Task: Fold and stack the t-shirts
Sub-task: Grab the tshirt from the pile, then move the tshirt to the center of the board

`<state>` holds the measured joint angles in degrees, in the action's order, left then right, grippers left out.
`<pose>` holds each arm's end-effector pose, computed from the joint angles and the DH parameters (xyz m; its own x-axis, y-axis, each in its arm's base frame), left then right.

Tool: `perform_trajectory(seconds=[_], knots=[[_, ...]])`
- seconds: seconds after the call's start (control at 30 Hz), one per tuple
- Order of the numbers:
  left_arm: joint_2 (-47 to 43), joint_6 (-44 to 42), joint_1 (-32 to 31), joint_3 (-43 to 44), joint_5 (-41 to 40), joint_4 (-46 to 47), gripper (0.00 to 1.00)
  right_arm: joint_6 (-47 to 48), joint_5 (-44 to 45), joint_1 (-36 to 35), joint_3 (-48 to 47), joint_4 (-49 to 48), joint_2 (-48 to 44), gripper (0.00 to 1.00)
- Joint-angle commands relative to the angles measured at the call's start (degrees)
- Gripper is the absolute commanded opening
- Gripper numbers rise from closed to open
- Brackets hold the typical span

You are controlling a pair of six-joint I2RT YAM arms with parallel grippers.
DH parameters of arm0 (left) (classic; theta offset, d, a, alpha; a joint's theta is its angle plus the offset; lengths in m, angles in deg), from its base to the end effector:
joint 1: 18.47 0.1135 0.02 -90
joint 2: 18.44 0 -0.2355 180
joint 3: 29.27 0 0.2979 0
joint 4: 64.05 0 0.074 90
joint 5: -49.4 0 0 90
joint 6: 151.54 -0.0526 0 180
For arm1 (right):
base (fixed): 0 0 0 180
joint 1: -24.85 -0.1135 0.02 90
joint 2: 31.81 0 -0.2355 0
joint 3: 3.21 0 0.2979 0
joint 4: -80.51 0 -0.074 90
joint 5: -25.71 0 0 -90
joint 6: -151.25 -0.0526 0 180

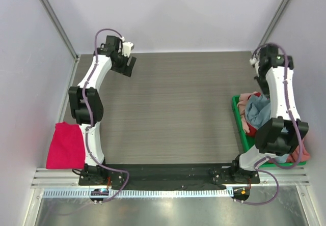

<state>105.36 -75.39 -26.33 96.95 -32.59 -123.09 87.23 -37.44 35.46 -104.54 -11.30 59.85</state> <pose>0.5121 -0.0781 0.2165 -0.7525 0.3432 -0.5620 0.4032 0.9149 0.0187 0.3343 -0.0868 0.2804 -0.9766 -0.2147 0.0150 -0.1949 0.8525 -0.4851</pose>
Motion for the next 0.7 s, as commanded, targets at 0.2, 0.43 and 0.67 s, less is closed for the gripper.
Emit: perform_trajectory(seconds=[0.2, 0.43, 0.67], knots=[[-10.42, 7.07, -0.23, 8.00, -9.92, -6.45, 1.00, 8.47, 1.72, -1.47, -35.77, 0.43, -9.48, 0.01], [-16.21, 7.35, -2.06, 6.69, -15.74, -9.18, 1.00, 10.85, -14.70, -1.73, -38.30, -13.97, -14.38, 0.01], [-24.48, 3.39, -5.41, -5.08, -17.33, -8.13, 1.00, 3.85, -36.94, -2.96, -32.36, -33.76, -15.38, 0.01]])
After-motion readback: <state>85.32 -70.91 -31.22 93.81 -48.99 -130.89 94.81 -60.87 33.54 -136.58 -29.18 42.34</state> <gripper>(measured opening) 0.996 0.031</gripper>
